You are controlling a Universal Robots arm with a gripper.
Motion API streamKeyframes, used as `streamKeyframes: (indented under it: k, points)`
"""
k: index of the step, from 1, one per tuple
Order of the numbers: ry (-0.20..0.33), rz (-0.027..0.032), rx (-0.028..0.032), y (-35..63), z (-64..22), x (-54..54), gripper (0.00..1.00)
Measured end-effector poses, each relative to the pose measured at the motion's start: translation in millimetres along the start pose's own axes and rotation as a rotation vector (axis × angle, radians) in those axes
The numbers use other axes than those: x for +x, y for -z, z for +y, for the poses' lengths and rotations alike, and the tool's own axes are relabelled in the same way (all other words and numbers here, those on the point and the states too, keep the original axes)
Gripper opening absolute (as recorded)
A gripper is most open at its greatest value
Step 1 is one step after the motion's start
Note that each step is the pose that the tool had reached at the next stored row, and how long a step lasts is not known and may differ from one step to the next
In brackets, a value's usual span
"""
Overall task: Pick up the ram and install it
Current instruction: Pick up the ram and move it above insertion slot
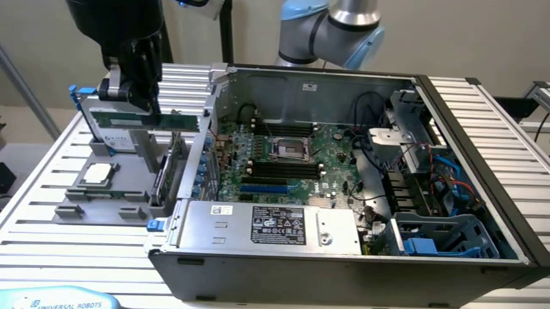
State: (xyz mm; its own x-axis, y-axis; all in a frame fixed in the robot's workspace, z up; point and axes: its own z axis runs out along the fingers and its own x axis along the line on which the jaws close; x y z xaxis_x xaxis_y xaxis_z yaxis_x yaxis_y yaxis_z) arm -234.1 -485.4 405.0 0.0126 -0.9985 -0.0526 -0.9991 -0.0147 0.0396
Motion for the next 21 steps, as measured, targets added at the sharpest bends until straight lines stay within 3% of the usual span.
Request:
streamKeyframes:
  k: [21]
  points:
    - [0.0,-0.0004,-0.0007,4.9,-94.3,-4.6,0.13]
